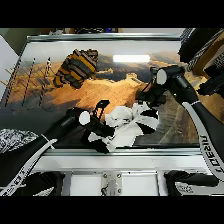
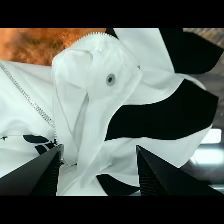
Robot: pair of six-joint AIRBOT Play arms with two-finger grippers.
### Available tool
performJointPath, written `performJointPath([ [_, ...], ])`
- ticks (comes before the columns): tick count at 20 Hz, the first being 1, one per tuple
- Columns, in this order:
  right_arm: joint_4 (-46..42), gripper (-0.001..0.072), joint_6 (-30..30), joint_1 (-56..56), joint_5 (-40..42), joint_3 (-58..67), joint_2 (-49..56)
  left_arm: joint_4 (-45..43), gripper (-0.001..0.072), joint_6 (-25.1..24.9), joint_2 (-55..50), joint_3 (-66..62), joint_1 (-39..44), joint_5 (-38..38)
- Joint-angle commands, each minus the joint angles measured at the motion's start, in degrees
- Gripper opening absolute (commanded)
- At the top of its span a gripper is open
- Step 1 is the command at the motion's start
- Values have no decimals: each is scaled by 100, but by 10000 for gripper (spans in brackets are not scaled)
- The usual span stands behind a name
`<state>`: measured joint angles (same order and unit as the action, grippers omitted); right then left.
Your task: Fold the clothes and pants, and hang the long-sleeved shirts on hangers.
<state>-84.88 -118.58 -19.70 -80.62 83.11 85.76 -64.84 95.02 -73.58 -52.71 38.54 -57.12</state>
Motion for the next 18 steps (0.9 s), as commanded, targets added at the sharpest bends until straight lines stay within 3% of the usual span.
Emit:
performJointPath([
  [1,-111,490,-472,-339,-85,-120,269,-11,18,-20,22,81,76,31],
  [7,-470,490,-466,-518,-686,-127,496,-2,18,-17,22,81,-223,13],
  [12,-511,476,-369,-678,-673,-398,496,-7,18,-33,22,81,-234,-31],
  [14,-546,194,63,-752,-662,-490,496,-7,18,-61,26,79,-238,-57],
  [18,-754,14,1222,-710,-748,-343,-50,-15,18,-269,540,-140,-341,-402],
])
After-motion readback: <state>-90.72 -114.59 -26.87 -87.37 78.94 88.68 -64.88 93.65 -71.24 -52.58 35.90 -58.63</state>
